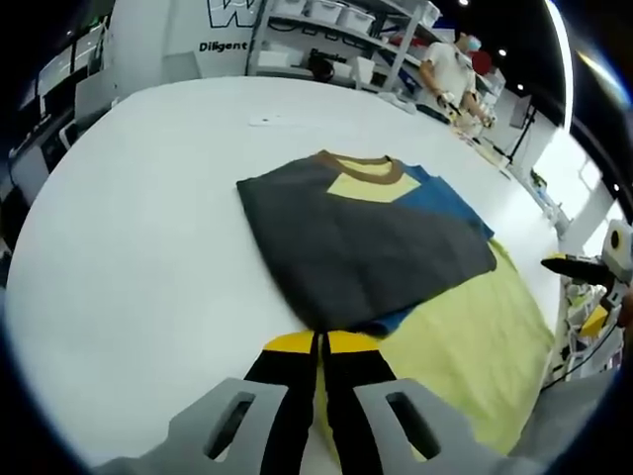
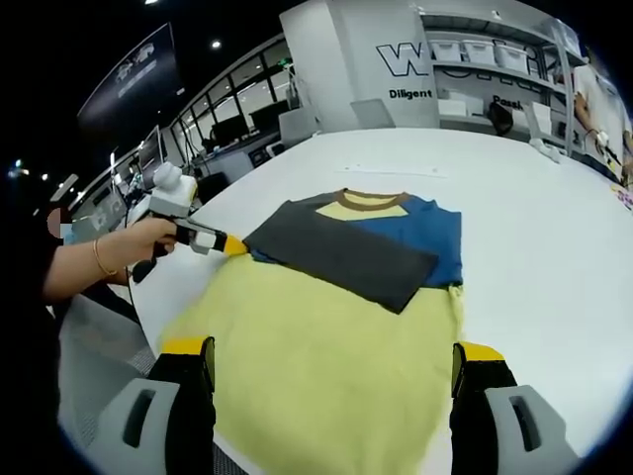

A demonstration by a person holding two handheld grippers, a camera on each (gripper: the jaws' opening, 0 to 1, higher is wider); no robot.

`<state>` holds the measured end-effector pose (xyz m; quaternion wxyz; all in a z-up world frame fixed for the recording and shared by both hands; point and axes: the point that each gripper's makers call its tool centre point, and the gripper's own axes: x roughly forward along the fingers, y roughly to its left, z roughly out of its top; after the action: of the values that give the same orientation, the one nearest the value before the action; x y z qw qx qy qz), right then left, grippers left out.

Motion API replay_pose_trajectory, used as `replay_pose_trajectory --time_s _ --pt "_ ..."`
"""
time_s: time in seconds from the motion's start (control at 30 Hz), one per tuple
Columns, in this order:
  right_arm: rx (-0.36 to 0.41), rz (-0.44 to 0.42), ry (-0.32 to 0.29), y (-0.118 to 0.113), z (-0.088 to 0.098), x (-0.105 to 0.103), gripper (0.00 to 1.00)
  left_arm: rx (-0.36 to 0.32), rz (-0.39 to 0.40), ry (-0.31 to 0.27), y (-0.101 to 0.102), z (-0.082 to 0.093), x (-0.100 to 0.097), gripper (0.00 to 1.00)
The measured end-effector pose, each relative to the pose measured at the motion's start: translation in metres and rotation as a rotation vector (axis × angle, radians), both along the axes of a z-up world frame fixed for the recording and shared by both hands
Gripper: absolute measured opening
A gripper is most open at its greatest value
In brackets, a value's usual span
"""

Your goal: Fold the garment on the visible template until the final outline fits inside the template.

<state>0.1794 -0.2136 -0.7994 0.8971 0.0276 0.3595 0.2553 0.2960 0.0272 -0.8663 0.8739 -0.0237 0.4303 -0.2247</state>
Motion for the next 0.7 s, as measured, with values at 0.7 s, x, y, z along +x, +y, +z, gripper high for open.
replay_pose_trajectory --time_s 0.7 --pt "0.003 0.009 0.003 0.006 -0.001 0.0 0.99 0.071 0.065 -0.036 0.048 0.005 0.006 0.0"
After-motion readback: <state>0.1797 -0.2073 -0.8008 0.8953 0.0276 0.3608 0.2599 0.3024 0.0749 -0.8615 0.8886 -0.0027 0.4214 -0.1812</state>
